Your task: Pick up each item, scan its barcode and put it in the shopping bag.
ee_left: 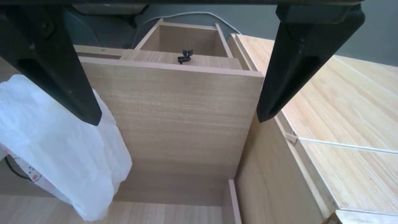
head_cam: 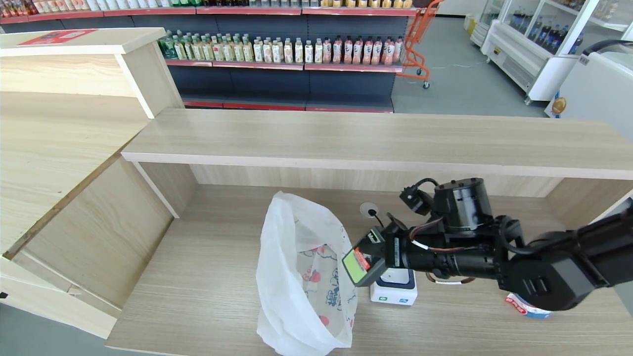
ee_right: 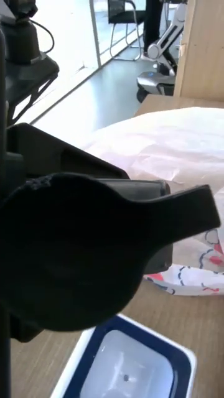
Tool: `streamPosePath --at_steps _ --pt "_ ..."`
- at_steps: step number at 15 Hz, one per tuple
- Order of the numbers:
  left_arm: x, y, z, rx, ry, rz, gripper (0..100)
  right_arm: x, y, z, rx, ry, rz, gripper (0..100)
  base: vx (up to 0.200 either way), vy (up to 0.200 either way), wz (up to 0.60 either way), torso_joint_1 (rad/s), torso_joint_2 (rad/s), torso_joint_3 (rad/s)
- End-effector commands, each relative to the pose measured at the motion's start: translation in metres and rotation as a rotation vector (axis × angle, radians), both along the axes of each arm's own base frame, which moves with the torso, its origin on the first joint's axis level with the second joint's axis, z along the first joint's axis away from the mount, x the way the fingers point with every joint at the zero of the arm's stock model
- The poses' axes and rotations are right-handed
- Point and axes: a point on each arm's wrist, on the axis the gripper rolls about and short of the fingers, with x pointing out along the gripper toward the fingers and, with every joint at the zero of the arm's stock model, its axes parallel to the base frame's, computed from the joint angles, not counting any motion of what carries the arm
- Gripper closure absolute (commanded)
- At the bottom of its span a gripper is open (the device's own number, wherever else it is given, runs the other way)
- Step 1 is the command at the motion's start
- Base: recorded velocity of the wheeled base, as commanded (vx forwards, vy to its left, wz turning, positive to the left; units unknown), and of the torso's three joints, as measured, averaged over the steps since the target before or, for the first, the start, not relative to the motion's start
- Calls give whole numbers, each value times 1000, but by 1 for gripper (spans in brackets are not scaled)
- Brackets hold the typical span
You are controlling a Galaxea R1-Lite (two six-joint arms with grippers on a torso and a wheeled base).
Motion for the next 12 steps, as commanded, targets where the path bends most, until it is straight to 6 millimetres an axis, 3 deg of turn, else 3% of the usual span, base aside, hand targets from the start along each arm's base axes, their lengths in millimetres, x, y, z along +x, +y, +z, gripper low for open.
streamPosePath --at_steps 1,6,12 --pt "0 0 0 0 2 1 0 16 18 -18 -17 22 21 100 0 0 0 0 0 0" --pt "0 0 0 0 2 1 0 43 40 -56 -270 -174 153 100 0 0 0 0 0 0" --pt "0 0 0 0 2 1 0 56 60 -74 -370 -367 277 100 0 0 0 0 0 0"
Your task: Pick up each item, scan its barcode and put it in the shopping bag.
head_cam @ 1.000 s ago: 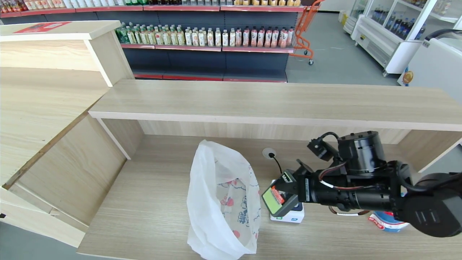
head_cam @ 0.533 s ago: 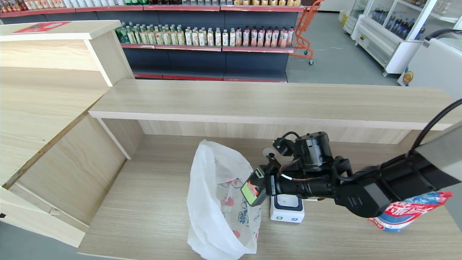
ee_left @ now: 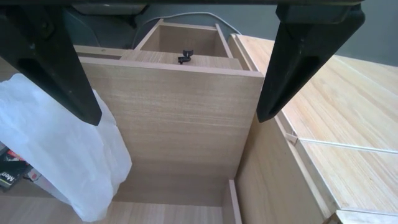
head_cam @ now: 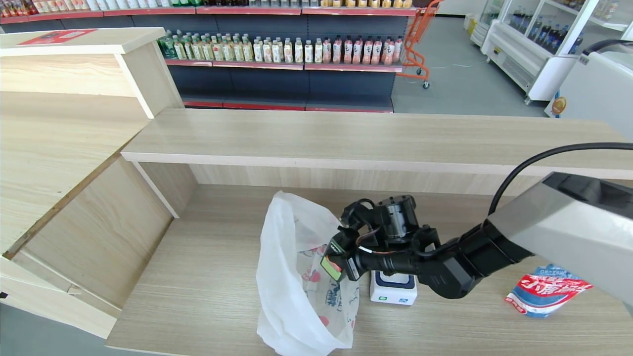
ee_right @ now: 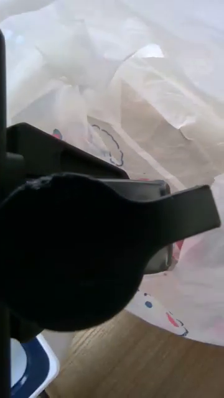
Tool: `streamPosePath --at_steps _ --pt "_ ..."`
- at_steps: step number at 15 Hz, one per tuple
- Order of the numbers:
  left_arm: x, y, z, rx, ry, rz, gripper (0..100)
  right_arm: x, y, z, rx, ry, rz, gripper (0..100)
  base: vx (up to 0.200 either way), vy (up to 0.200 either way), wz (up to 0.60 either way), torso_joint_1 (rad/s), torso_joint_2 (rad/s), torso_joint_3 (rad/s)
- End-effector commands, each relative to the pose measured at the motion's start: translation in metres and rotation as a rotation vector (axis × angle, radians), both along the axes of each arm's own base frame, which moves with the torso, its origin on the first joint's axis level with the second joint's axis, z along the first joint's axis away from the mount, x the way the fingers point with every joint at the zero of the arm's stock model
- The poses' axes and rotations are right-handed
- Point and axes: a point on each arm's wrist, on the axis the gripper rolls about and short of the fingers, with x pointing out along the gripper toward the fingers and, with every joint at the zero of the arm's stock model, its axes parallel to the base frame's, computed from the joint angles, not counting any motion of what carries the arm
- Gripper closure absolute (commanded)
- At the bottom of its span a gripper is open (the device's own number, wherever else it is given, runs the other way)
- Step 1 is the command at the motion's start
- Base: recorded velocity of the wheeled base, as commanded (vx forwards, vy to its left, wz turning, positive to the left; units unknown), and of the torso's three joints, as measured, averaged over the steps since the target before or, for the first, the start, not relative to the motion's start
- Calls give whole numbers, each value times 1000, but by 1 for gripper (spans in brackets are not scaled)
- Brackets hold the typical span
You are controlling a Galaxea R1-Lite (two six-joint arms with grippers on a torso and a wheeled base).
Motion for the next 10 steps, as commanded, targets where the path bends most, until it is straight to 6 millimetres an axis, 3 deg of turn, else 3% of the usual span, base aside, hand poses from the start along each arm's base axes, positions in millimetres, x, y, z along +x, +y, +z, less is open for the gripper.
streamPosePath --at_steps 1,7,8,10 --pt "0 0 0 0 2 -2 0 3 8 -16 -15 10 16 100 0 0 0 0 0 0" --pt "0 0 0 0 2 -2 0 13 19 -30 -81 -125 96 100 0 0 0 0 0 0" --pt "0 0 0 0 2 0 0 13 19 -30 -86 -134 100 0 0 0 0 0 0 0" --pt "0 0 0 0 2 2 0 14 18 -27 -66 -132 91 0 0 0 0 0 0 0"
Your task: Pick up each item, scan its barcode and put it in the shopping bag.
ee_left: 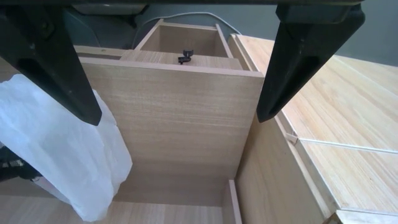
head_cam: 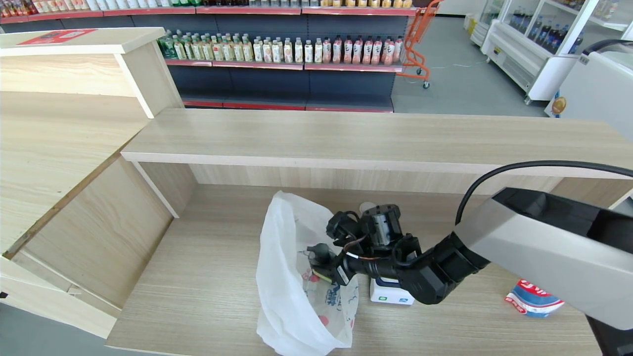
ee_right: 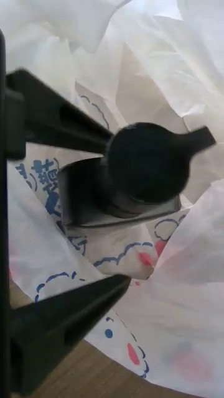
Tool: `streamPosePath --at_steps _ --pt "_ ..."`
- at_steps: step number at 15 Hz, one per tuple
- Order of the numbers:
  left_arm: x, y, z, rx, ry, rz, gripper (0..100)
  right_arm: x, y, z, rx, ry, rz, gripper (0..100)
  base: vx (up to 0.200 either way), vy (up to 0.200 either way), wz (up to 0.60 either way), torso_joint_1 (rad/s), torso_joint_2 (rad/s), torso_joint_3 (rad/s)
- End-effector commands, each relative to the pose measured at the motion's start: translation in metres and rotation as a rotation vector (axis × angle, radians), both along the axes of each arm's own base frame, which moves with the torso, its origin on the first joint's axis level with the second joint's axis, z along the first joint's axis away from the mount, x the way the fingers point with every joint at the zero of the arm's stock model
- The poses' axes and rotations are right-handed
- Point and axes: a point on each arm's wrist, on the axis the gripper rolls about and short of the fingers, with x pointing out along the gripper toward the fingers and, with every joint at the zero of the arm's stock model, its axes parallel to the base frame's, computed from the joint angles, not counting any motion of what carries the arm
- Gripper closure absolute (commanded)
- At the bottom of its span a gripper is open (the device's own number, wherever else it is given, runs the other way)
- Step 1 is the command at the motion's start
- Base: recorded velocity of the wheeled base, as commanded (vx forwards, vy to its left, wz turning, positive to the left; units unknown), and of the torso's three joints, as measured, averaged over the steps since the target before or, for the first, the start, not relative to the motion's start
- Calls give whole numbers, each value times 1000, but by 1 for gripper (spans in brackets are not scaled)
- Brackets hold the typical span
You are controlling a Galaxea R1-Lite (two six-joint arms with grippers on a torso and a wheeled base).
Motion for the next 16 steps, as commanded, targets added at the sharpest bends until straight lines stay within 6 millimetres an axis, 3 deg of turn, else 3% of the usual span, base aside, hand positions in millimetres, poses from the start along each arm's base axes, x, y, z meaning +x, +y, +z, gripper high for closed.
streamPosePath --at_steps 1,5,10,12,14,16 --pt "0 0 0 0 2 0 0 0 -1 3 35 30 -23 0 0 0 0 0 0 0" --pt "0 0 0 0 2 -2 0 1 -9 40 350 236 -204 0 0 0 0 0 0 0" --pt "0 0 0 0 2 0 0 -2 -59 85 561 376 -373 0 0 0 0 0 0 0" --pt "0 0 0 0 2 0 0 -17 -75 104 610 409 -394 0 0 0 0 0 0 0" --pt "0 0 0 0 2 -2 0 -55 -107 133 621 400 -370 0 0 0 0 0 0 0" --pt "0 0 0 0 2 0 0 -92 -132 147 561 348 -364 0 0 0 0 0 0 0"
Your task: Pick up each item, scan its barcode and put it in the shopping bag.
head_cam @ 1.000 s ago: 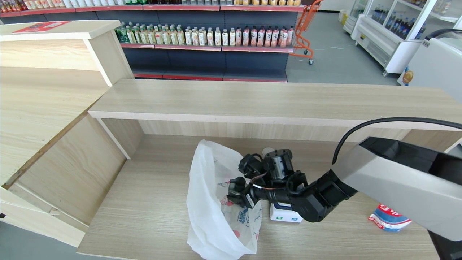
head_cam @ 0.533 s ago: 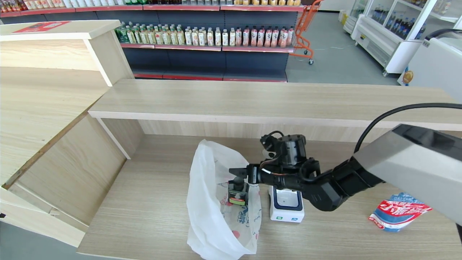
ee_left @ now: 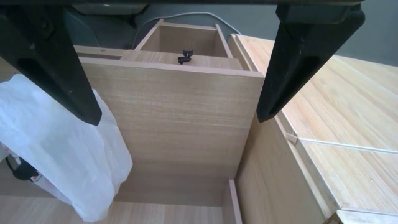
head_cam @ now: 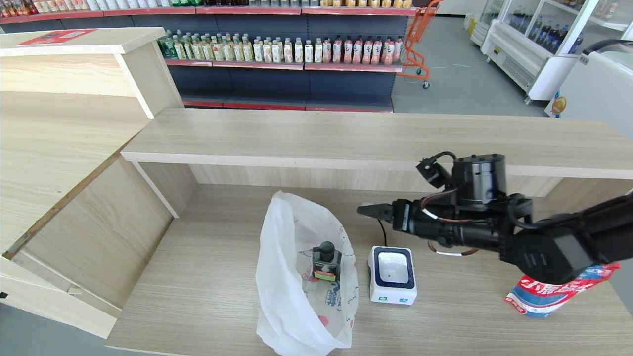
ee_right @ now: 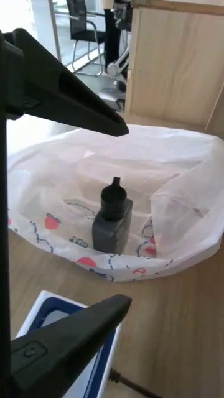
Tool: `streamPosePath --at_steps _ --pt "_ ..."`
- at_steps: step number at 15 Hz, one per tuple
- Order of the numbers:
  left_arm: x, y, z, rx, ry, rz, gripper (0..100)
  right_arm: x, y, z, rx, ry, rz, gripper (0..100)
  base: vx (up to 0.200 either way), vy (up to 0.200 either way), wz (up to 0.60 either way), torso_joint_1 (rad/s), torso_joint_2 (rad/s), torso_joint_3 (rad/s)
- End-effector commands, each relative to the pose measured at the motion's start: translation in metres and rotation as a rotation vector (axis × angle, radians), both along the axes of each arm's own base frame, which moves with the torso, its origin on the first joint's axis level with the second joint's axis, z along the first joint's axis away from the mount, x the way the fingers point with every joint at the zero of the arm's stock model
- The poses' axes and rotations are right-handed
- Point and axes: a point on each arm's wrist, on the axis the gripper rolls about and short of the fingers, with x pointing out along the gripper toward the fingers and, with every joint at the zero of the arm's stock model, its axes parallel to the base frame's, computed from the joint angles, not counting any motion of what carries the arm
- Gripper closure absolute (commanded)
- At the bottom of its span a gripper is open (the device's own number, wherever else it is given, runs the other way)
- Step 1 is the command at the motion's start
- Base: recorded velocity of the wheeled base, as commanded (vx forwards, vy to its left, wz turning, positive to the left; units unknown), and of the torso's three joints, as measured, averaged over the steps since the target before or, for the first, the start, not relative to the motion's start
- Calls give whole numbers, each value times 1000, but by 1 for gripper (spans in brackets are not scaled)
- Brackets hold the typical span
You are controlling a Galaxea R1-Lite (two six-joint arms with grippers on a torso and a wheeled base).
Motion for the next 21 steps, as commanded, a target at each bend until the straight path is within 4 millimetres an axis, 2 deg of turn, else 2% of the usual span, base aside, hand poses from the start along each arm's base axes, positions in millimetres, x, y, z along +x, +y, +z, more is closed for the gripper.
streamPosePath --at_steps 1,2,3,4,6,13,17,21 --pt "0 0 0 0 2 0 0 -56 -43 35 -36 -84 -12 0 0 0 0 0 0 0" --pt "0 0 0 0 2 0 0 -61 -52 37 -55 -92 -28 0 0 0 0 0 0 0" --pt "0 0 0 0 2 0 0 -70 -77 37 -155 -87 -73 0 0 0 0 0 0 0" --pt "0 0 0 0 2 0 0 -78 -92 40 -215 -85 -95 0 0 0 0 0 0 0" --pt "0 0 0 0 2 0 0 -95 -108 48 -232 -66 -141 0 0 0 0 0 0 0" --pt "0 0 0 -3 2 0 0 -138 -118 66 -185 -41 -179 0 0 0 0 0 0 0" --pt "0 0 0 -5 1 0 0 -151 -122 75 -41 52 -262 0 0 -200 0 -4 1 6" --pt "0 0 0 -12 1 3 0 -163 -129 77 -2 109 -320 0 0 -200 0 5 2 6"
